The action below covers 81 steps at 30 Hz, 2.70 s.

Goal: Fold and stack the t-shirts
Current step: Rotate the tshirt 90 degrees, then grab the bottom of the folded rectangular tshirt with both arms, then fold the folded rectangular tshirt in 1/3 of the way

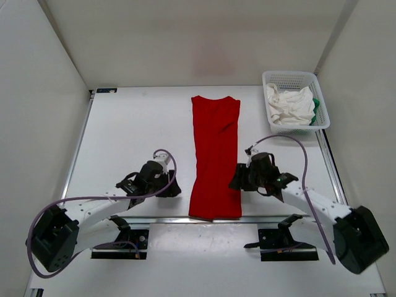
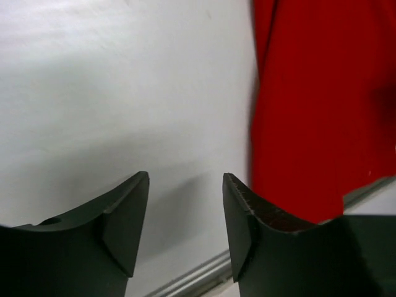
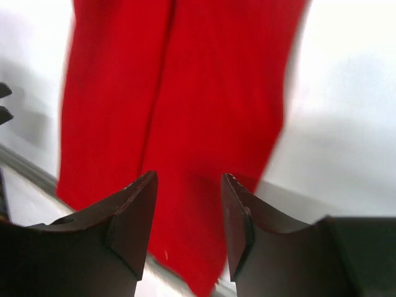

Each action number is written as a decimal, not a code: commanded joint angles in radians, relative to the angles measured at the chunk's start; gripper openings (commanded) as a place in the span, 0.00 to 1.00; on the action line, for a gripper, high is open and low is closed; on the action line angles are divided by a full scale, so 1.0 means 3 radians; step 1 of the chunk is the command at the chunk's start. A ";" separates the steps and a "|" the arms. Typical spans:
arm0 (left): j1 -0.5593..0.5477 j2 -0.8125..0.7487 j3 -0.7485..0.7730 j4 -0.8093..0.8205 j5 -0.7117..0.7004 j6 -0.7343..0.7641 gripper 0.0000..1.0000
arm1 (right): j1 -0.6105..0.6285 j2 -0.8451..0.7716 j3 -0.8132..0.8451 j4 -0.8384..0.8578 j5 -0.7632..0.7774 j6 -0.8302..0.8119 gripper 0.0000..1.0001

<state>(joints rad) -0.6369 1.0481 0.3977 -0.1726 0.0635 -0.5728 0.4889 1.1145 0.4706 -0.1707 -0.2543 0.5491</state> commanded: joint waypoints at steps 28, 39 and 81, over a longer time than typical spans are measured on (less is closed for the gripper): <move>-0.1247 0.0659 0.0065 0.0305 0.0407 -0.0535 0.13 | 0.0763 -0.1307 -0.0643 -0.1092 0.0137 0.1033 0.02; -0.0723 -0.0032 0.0661 -0.0462 0.0575 -0.0506 0.00 | 0.0111 -0.1032 0.0317 -0.1299 -0.0169 0.0237 0.00; 0.0258 0.2443 0.2787 0.0288 0.0213 -0.0126 0.37 | -0.0884 0.1639 0.1950 0.0431 0.0059 -0.0153 0.17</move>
<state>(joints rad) -0.4648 1.8851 1.3056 -0.1425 0.1398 -0.6033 0.1761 1.7004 1.1061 -0.1261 -0.2855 0.5030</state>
